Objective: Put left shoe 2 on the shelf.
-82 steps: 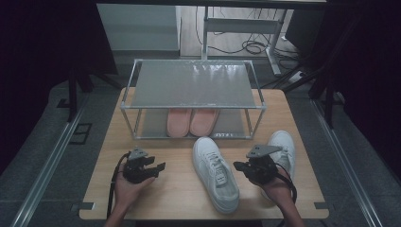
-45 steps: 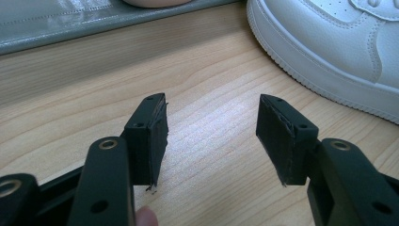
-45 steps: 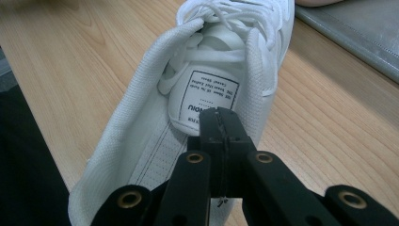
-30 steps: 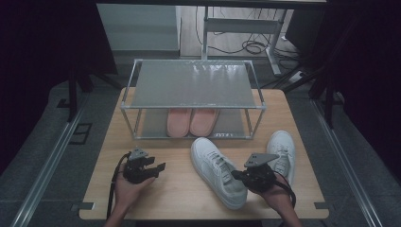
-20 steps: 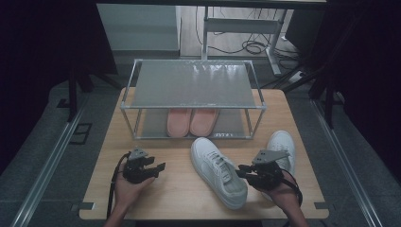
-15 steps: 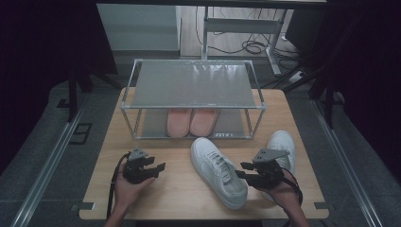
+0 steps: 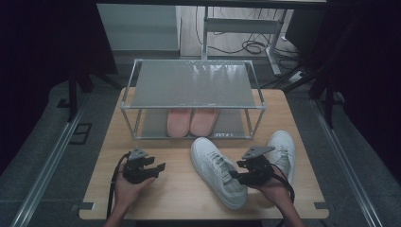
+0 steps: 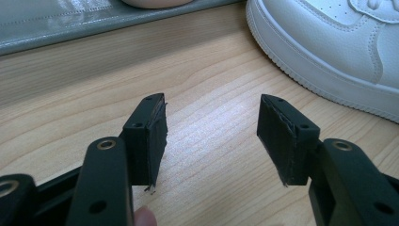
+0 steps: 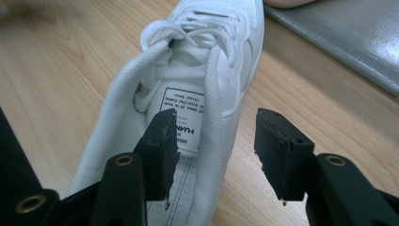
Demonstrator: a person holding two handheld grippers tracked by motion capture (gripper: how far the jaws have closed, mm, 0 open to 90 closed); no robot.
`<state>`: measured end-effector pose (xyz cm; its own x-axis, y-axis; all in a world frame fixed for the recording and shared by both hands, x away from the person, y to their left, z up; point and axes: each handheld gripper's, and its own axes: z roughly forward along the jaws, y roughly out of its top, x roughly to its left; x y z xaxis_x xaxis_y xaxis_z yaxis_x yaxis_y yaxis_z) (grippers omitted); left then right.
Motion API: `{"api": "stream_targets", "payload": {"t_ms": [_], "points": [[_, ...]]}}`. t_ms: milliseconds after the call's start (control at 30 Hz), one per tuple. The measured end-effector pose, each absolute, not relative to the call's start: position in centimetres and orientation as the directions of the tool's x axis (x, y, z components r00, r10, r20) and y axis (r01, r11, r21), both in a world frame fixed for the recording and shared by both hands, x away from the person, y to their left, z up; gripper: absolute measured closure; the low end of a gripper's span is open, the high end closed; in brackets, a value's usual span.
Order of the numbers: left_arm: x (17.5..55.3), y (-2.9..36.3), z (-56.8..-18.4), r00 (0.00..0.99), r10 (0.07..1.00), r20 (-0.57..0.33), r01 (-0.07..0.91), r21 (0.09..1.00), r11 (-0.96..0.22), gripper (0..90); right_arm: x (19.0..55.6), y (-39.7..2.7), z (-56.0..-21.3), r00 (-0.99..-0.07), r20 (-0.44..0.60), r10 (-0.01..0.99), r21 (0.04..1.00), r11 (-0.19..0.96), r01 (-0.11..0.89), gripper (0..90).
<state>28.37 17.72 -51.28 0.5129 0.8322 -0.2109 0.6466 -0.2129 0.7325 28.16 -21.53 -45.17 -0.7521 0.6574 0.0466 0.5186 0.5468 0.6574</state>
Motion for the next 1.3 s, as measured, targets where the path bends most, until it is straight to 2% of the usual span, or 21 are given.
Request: {"api": "stream_targets", "payload": {"t_ms": [267, 467, 800, 1300], "points": [[28.4, 17.7, -51.3, 0.513, 0.832, -0.210, 0.647, 0.731, -0.215, 43.3, 28.7, -20.8, -46.0, -0.744, 0.042, 0.667, 0.632, 0.559, 0.537, 48.3], [28.3, 17.7, -51.3, 0.512, 0.833, -0.209, 0.646, 0.732, -0.214, 43.0, 29.0, -20.4, -46.5, -0.733, 0.035, 0.679, 0.613, 0.564, 0.552, 51.2], [28.4, 17.7, -51.4, 0.513, 0.833, -0.206, 0.646, 0.732, -0.217, 43.0, 29.3, -20.3, -47.3, -0.732, 0.048, 0.679, 0.592, 0.571, 0.569, 69.0], [28.4, 17.7, -51.3, 0.511, 0.834, -0.209, 0.647, 0.732, -0.213, 43.1, 29.1, -20.4, -47.4, -0.718, 0.069, 0.693, 0.613, 0.538, 0.578, 77.4]]}}
